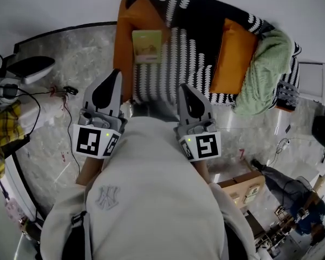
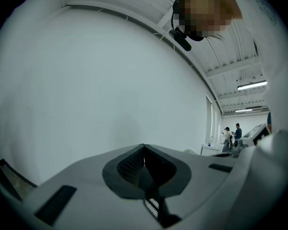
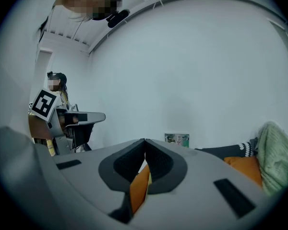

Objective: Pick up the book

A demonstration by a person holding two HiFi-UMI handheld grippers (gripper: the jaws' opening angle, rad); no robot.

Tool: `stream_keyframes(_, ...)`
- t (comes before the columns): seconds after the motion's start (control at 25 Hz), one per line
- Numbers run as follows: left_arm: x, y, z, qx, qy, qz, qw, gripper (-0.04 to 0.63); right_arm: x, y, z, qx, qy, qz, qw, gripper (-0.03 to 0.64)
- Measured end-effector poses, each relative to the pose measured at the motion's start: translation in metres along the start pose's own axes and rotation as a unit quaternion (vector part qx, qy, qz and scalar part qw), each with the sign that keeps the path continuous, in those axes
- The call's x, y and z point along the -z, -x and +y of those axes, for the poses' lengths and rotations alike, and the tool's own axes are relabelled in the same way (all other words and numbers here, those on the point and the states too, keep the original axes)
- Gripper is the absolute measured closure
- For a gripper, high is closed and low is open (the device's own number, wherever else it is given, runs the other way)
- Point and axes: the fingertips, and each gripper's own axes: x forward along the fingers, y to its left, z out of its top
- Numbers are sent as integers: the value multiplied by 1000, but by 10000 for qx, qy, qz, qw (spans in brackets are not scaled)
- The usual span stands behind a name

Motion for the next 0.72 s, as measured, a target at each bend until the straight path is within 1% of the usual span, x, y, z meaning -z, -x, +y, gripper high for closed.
stream_keyframes(0.2,-2,-19,1,-215,10,-35,9998,584,1,-17,-18,-224,0,80,9997,600)
stream_keyframes(0.52,-5,-47,1,-543,-83,-21,9985,584,-4,-42,-48,-569,-19,52,9984,600)
stream_keyframes(0.72,-7,-65,-3,-705,-79,-99,9974,584,-3,-56,-67,-787,45,124,9968,600)
